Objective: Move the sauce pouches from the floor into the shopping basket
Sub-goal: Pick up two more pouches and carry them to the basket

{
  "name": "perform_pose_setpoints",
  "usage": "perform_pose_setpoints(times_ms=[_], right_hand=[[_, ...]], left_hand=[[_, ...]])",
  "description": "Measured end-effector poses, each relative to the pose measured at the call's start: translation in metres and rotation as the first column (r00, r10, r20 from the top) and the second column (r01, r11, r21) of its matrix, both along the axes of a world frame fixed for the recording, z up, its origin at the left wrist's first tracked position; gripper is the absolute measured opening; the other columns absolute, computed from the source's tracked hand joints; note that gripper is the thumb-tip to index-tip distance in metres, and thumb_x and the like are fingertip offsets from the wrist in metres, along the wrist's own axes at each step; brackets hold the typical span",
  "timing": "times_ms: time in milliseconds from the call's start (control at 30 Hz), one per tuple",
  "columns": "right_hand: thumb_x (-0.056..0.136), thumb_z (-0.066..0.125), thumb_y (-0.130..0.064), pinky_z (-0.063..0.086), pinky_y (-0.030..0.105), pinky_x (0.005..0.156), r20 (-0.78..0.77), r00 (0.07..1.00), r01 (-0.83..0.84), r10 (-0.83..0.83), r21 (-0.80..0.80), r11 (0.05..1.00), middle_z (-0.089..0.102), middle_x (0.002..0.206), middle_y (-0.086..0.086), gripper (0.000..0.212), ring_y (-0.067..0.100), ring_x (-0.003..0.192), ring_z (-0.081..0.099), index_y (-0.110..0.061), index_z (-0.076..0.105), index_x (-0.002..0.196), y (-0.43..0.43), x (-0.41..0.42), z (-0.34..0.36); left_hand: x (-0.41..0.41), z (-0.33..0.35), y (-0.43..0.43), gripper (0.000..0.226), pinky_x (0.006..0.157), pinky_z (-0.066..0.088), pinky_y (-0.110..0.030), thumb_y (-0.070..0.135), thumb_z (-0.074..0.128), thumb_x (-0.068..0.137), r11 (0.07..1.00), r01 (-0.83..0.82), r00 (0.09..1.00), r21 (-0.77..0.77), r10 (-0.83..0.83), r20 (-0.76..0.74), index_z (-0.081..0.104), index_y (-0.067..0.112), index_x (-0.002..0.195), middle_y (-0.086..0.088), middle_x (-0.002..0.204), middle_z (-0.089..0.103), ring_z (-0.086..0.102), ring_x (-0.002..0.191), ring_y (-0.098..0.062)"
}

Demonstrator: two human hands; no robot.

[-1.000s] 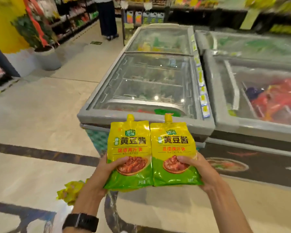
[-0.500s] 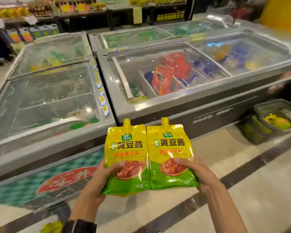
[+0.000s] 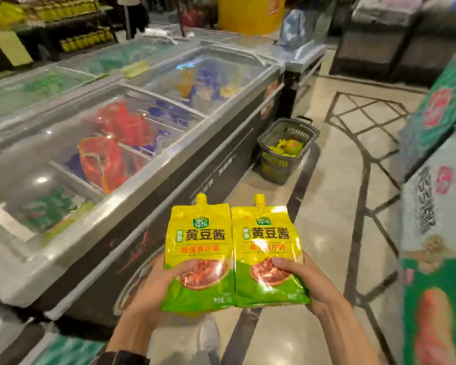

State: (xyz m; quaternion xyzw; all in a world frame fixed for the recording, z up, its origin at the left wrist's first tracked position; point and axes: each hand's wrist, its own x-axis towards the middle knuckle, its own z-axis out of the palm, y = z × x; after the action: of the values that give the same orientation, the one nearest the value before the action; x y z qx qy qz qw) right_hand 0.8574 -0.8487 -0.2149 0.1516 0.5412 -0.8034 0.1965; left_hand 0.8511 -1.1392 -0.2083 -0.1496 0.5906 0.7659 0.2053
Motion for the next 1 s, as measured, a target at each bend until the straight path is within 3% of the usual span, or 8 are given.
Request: perform_pose_setpoints(times_ms=[67, 133, 333, 433, 533, 767, 900, 1000], right_hand=[[0.048, 0.089, -0.020, 0.060, 0.043, 0.082, 0.004, 0.996, 0.084, -0.084, -0.003, 0.996, 0.071, 0.116, 0.019, 0.085, 0.038, 0.103, 0.069, -0.007, 0.059, 0.127, 0.017, -0.015, -0.004], [0.047, 0.089, -0.019, 0.060, 0.043, 0.080, 0.019, 0.987, 0.162, -0.162, 0.006, 0.987, 0.071, 0.115, 0.020, 0.087, 0.039, 0.102, 0.069, -0.006, 0.058, 0.127, 0.032, -0.034, -0.009], [0.025, 0.101, -0.025, 0.059, 0.047, 0.079, 0.081, 0.933, 0.349, -0.350, 0.023, 0.937, 0.071, 0.113, 0.023, 0.109, 0.042, 0.099, 0.070, -0.006, 0.060, 0.124, 0.068, -0.103, -0.020], [0.025, 0.101, -0.027, 0.056, 0.050, 0.087, 0.083, 0.909, 0.408, -0.409, 0.033, 0.912, 0.070, 0.114, 0.023, 0.111, 0.043, 0.102, 0.068, -0.004, 0.060, 0.126, 0.086, -0.140, -0.022], [0.026, 0.101, -0.029, 0.057, 0.049, 0.086, 0.077, 0.892, 0.444, -0.445, 0.036, 0.896, 0.070, 0.114, 0.023, 0.109, 0.042, 0.102, 0.069, -0.004, 0.061, 0.125, 0.107, -0.173, -0.020], [0.025, 0.101, -0.026, 0.056, 0.051, 0.087, 0.108, 0.852, 0.511, -0.512, 0.041, 0.859, 0.070, 0.114, 0.023, 0.113, 0.044, 0.102, 0.068, -0.006, 0.058, 0.127, 0.171, -0.255, -0.031], [0.020, 0.101, -0.027, 0.059, 0.046, 0.076, 0.146, 0.860, 0.487, -0.490, 0.054, 0.872, 0.072, 0.111, 0.022, 0.116, 0.041, 0.098, 0.070, -0.007, 0.058, 0.126, 0.224, -0.319, -0.038], [0.017, 0.101, -0.026, 0.060, 0.043, 0.067, 0.170, 0.871, 0.465, -0.462, 0.025, 0.885, 0.072, 0.109, 0.021, 0.118, 0.039, 0.094, 0.072, -0.009, 0.058, 0.126, 0.257, -0.363, -0.034]], left_hand=[[-0.037, -0.010, 0.014, 0.078, 0.087, 0.055, -0.061, 0.041, 0.100, 0.036, 0.999, 0.038, 0.998, -0.010, -0.038, 0.040, 0.076, 0.021, 0.108, -0.018, 0.114, 0.074, 0.071, 0.102, -0.039], [-0.078, -0.018, 0.029, 0.080, 0.093, 0.048, -0.070, 0.040, 0.098, 0.047, 0.997, 0.081, 0.994, -0.019, -0.079, 0.073, 0.068, 0.024, 0.120, -0.015, 0.119, 0.072, 0.066, 0.112, -0.043], [-0.203, -0.018, 0.084, 0.090, 0.072, 0.060, -0.051, 0.019, 0.091, 0.048, 0.950, 0.298, 0.951, 0.093, -0.304, 0.058, 0.056, 0.010, 0.131, -0.024, 0.118, 0.071, 0.071, 0.100, -0.043], [-0.259, -0.016, 0.110, 0.089, 0.078, 0.060, -0.049, 0.020, 0.091, 0.048, 0.926, 0.361, 0.930, 0.108, -0.367, 0.037, 0.057, 0.011, 0.130, -0.021, 0.119, 0.071, 0.070, 0.104, -0.042], [-0.307, -0.016, 0.137, 0.091, 0.087, 0.057, -0.053, 0.023, 0.092, 0.047, 0.904, 0.419, 0.905, 0.087, -0.423, 0.042, 0.058, 0.012, 0.131, -0.019, 0.119, 0.071, 0.070, 0.105, -0.042], [-0.408, -0.030, 0.212, 0.110, 0.085, 0.057, -0.058, 0.037, 0.101, 0.029, 0.879, 0.477, 0.876, 0.001, -0.475, 0.079, 0.060, 0.015, 0.128, -0.019, 0.113, 0.073, 0.071, 0.100, -0.043], [-0.466, -0.036, 0.263, 0.098, 0.083, 0.058, -0.052, 0.027, 0.094, 0.045, 0.876, 0.482, 0.871, 0.005, -0.479, 0.108, 0.055, 0.012, 0.133, -0.019, 0.117, 0.072, 0.071, 0.102, -0.042], [-0.507, -0.034, 0.297, 0.111, 0.080, 0.059, -0.047, 0.033, 0.101, 0.032, 0.886, 0.463, 0.879, 0.015, -0.462, 0.119, 0.057, 0.010, 0.131, -0.019, 0.117, 0.073, 0.071, 0.103, -0.041]])
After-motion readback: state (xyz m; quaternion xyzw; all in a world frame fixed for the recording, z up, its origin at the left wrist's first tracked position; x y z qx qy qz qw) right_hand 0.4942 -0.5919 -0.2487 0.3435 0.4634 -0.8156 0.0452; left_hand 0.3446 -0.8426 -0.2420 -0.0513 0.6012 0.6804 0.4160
